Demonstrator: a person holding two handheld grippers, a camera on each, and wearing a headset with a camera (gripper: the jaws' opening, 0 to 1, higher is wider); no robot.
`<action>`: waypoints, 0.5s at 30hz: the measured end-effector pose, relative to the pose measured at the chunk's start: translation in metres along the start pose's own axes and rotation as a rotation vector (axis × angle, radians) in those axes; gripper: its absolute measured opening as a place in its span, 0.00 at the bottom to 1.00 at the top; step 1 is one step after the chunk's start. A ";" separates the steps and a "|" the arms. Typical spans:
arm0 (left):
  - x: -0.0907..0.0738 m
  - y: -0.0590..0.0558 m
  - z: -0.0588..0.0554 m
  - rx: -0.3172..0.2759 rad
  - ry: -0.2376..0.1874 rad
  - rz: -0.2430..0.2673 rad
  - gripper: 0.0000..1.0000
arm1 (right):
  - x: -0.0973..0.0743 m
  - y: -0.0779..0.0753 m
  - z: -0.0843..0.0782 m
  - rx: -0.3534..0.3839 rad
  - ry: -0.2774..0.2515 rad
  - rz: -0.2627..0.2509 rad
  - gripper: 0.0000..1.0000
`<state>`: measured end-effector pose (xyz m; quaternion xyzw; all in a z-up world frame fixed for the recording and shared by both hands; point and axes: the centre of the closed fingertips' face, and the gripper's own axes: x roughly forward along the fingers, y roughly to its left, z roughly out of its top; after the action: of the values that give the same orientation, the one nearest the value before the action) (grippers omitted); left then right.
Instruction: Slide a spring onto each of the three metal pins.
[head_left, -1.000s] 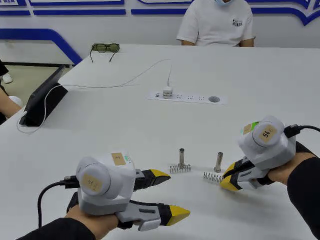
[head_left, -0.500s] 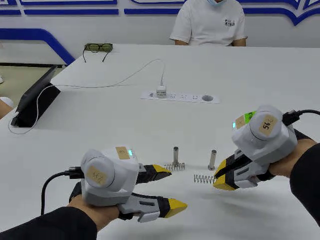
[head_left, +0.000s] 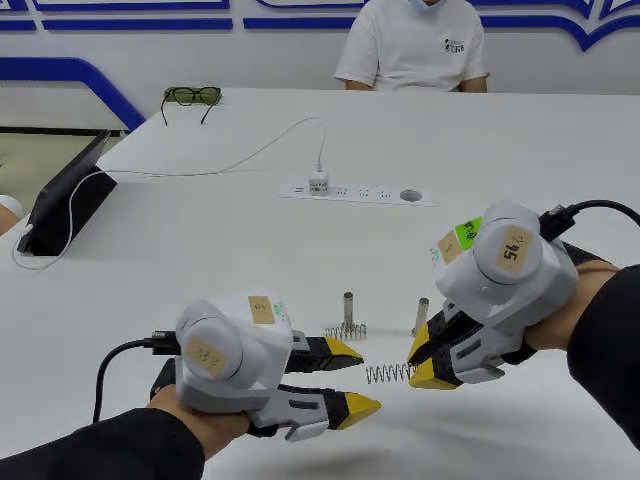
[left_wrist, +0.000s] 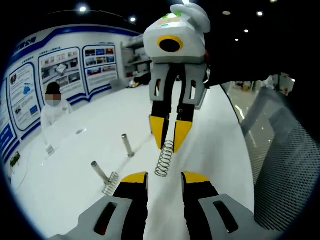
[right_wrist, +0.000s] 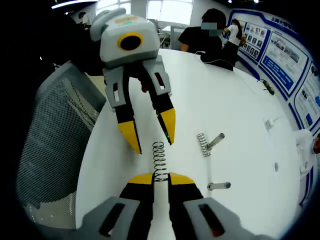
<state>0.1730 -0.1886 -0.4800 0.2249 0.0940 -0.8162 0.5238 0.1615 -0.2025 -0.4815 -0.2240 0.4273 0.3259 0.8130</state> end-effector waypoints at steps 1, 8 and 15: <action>0.000 -0.001 0.000 0.003 -0.001 -0.004 0.25 | 0.000 0.000 0.001 -0.006 0.001 -0.001 0.11; 0.003 -0.006 0.002 0.033 -0.006 -0.019 0.14 | 0.002 0.007 0.001 -0.028 0.015 0.013 0.11; 0.004 -0.007 -0.001 0.040 0.001 -0.021 0.12 | -0.004 0.010 0.006 -0.039 0.008 0.011 0.11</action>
<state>0.1651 -0.1885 -0.4837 0.2349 0.0802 -0.8233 0.5104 0.1556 -0.1930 -0.4758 -0.2386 0.4252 0.3375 0.8052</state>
